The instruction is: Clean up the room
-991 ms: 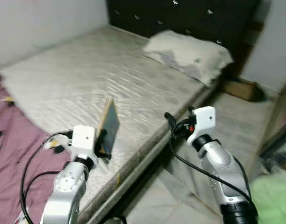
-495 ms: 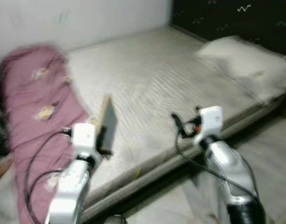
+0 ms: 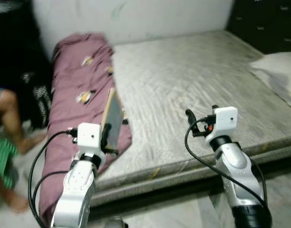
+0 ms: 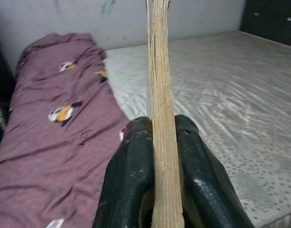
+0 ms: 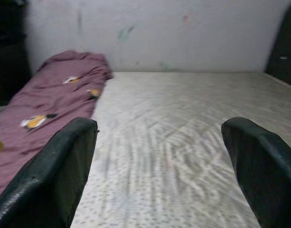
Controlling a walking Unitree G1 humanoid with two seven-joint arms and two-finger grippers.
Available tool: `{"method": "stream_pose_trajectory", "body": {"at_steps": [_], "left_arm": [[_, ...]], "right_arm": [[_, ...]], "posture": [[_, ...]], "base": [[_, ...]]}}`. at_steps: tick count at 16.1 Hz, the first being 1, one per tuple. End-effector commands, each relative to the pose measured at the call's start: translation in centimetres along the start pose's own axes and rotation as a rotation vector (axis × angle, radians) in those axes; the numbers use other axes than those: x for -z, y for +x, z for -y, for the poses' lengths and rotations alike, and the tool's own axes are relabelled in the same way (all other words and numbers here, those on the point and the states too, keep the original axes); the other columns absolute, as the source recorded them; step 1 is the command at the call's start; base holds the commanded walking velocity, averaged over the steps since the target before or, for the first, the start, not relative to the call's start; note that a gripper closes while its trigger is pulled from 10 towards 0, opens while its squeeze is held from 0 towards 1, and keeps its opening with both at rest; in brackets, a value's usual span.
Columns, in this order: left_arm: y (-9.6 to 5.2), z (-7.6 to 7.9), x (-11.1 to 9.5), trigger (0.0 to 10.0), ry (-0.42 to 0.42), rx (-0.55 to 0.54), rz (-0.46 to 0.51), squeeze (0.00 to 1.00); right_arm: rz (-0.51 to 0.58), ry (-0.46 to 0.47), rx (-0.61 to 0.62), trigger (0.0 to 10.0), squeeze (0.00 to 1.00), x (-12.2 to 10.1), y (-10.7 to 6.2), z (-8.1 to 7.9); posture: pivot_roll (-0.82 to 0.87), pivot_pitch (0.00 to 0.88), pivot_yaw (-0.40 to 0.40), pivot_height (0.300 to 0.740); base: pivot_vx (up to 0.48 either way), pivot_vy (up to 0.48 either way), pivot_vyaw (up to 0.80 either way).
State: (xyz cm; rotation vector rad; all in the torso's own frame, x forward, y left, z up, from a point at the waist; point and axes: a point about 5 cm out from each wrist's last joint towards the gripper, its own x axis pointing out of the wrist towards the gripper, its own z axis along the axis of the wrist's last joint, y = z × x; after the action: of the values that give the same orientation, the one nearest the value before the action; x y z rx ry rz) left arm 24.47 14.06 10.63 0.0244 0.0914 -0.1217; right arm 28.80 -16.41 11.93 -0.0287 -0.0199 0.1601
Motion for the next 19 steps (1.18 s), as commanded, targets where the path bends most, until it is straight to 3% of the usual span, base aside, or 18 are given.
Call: {"method": "stream_pose_trajectory", "body": {"at_steps": [1,11,14,16,19], "left_arm": [[0.3,-0.6,-0.9,10.0,0.014,-0.021,0.05,0.0],[0.3,-0.5,-1.0,10.0,0.0,-0.031,0.049,0.0],[0.3,-0.6,-0.8,10.0,0.001,-0.034,0.049,0.0],[0.1,-0.7,-0.6,10.0,-0.019,-0.053,0.045,0.0],[-0.9,-1.1,-0.3,10.0,-0.041,-0.139,0.054,0.0]], "right_arm": [[0.013,-0.005,-0.009,10.0,0.0,-0.3,0.3,-0.5],[0.026,-0.012,0.037,10.0,0.0,-0.3,0.2,0.1],[0.039,0.011,0.087,10.0,0.0,-0.2,0.2,0.6],[0.032,0.011,0.082,10.0,0.0,-0.1,0.2,0.5],[0.01,-0.01,-0.014,10.0,0.0,0.0,1.5,-0.5]], "posture": [[-0.04,0.0,0.023,0.74],[-0.04,0.001,0.025,0.74],[-0.04,0.0,0.034,0.74],[-0.02,0.0,0.008,0.74],[0.05,0.0,-0.099,0.74]], "base": [[0.0,0.0,0.69],[0.0,0.0,0.69],[0.0,0.0,0.0],[0.0,0.0,0.0],[0.0,0.0,0.0]]}}
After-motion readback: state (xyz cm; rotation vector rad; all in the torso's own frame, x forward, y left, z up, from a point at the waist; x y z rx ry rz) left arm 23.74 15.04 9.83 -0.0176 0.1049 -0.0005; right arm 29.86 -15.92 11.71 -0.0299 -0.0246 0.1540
